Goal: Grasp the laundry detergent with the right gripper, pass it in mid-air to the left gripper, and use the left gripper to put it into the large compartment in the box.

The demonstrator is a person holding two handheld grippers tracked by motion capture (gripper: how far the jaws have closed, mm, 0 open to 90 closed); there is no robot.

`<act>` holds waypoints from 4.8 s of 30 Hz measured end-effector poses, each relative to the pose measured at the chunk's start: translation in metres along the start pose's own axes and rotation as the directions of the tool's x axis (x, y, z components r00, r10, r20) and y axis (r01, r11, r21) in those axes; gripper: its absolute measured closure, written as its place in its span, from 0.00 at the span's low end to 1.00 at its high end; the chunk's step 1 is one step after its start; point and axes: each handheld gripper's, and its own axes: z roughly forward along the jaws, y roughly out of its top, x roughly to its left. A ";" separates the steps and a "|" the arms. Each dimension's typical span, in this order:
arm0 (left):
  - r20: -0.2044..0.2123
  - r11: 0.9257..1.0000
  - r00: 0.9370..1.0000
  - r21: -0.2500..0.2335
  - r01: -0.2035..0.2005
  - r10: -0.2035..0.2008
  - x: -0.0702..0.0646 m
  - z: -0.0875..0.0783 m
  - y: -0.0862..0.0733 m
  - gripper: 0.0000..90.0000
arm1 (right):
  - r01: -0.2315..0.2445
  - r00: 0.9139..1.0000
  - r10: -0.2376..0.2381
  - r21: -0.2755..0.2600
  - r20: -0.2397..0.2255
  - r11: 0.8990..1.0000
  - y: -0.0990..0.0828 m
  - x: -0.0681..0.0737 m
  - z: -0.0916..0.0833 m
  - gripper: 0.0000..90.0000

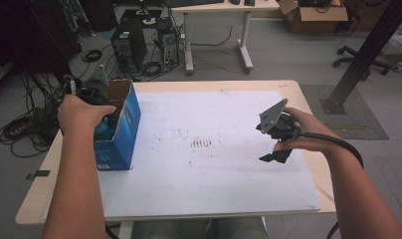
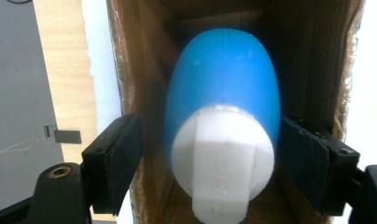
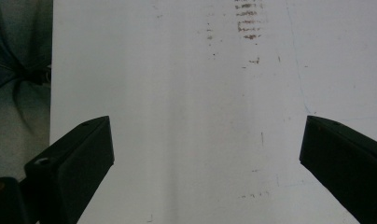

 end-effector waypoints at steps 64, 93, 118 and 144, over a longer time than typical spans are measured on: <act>0.072 0.758 0.757 -0.127 -0.639 0.650 -0.070 -0.101 0.000 0.05 | 0.000 1.000 0.000 -0.004 0.028 1.000 0.001 0.003 -0.017 0.04; 0.119 0.380 0.364 -0.155 -0.912 0.924 -0.156 -0.107 -0.016 0.05 | 0.012 1.000 -0.013 0.041 0.026 0.999 0.006 0.003 -0.024 0.04; 0.163 0.261 0.232 -0.181 -0.948 0.959 -0.184 -0.079 -0.018 0.05 | 0.011 1.000 -0.011 0.064 0.001 0.998 0.017 -0.001 -0.016 0.04; 0.165 0.282 0.252 -0.193 -0.940 0.954 -0.174 -0.078 -0.013 0.05 | 0.008 1.000 -0.008 0.054 0.000 0.998 0.022 -0.004 -0.014 0.04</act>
